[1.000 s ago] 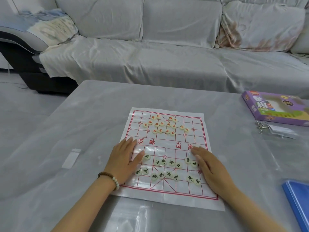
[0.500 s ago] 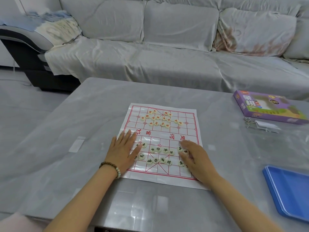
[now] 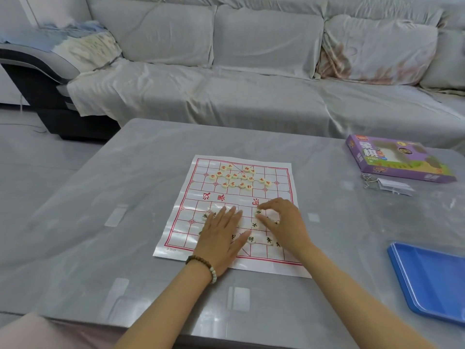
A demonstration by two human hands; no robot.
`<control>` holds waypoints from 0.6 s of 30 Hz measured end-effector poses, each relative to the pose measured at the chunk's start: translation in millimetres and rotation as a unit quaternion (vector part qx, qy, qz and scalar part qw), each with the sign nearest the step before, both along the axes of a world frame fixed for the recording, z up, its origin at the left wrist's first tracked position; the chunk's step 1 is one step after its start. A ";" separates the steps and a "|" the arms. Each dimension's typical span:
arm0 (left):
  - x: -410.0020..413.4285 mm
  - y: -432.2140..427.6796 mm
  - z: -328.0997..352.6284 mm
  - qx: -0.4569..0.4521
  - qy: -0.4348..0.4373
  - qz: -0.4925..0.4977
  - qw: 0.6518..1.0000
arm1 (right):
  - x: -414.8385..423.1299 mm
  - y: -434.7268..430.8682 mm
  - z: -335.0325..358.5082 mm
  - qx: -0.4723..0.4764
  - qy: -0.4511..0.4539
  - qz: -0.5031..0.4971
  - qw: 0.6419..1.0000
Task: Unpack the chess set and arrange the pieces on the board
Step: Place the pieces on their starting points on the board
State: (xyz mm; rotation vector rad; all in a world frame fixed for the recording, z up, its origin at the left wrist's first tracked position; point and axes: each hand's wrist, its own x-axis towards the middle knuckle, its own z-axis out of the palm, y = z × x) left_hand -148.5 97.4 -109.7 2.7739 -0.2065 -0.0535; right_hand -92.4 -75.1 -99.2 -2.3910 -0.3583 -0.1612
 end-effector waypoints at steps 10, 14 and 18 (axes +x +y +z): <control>24.3 -68.4 -5.6 0.027 0.023 -0.119 0.992 | -8.1 -83.0 -23.7 -0.022 0.016 -0.057 0.998; 22.9 -69.5 -8.4 0.059 0.021 -0.119 0.991 | -7.4 -82.9 -26.5 0.036 0.001 -0.088 0.995; 12.9 -56.4 -6.2 0.059 0.018 -0.127 0.990 | -3.2 -82.4 -28.2 0.020 -0.001 -0.098 0.995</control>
